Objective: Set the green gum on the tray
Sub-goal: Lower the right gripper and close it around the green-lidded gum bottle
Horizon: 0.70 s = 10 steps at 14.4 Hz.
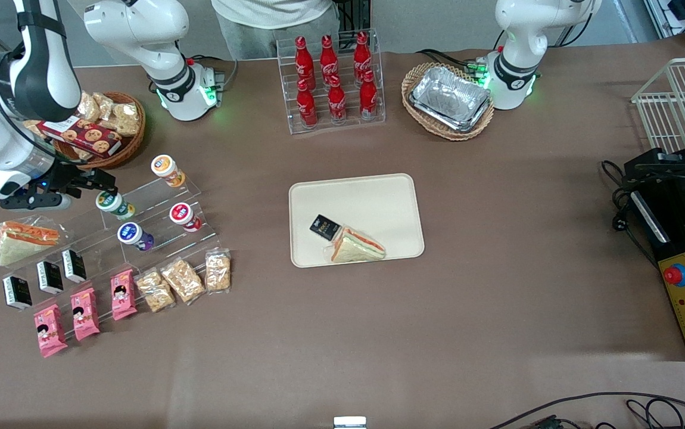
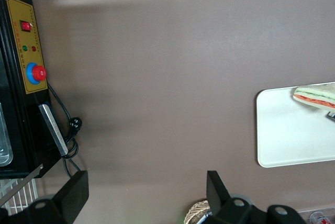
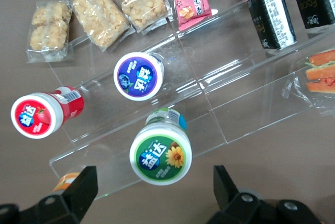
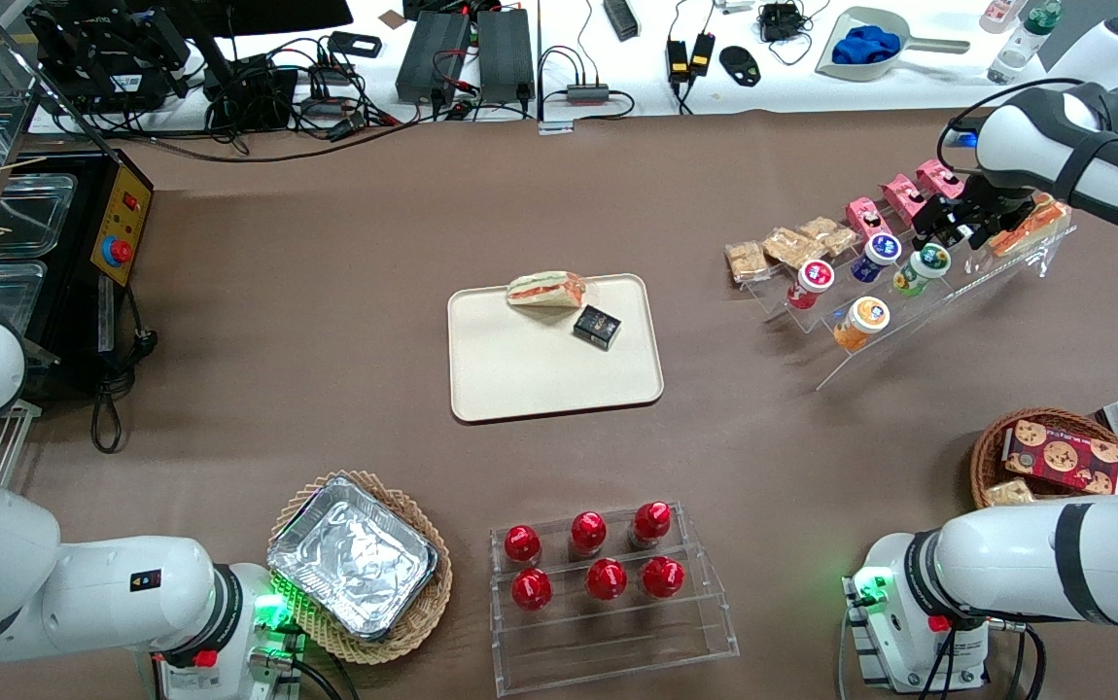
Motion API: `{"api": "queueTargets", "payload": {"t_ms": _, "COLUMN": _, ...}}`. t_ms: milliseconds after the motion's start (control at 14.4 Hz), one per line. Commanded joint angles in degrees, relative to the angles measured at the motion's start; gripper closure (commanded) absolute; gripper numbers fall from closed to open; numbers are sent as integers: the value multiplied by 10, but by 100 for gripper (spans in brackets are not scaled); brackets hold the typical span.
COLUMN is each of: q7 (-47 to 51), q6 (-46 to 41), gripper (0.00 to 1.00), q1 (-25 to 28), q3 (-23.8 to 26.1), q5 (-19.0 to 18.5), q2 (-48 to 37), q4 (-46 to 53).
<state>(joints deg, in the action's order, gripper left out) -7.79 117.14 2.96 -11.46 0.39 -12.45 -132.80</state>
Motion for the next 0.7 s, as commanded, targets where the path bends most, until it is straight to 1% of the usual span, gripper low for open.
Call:
{"api": "queueTargets", "payload": {"t_ms": 0, "q7": 12, "q6": 48, "gripper": 2, "q1": 4, "q3": 0, "q5": 10, "q2": -12, "q4": -45}}
{"api": "queueTargets", "payload": {"t_ms": 278, "q7": 12, "q6": 66, "gripper": 2, "q1": 4, "q3": 0, "q5": 9, "q2": 13, "q4": -48}}
{"api": "queueTargets", "payload": {"t_ms": 487, "q7": 11, "q6": 79, "gripper": 5, "q1": 4, "q3": 0, "q5": 7, "q2": 22, "q4": -48}}
{"api": "queueTargets", "payload": {"t_ms": 557, "q7": 11, "q6": 85, "gripper": 9, "q1": 4, "q3": 0, "q5": 5, "q2": 24, "q4": -47}}
{"api": "queueTargets", "payload": {"t_ms": 626, "q7": 11, "q6": 91, "gripper": 16, "q1": 4, "q3": 0, "q5": 4, "q2": 29, "q4": -47}}
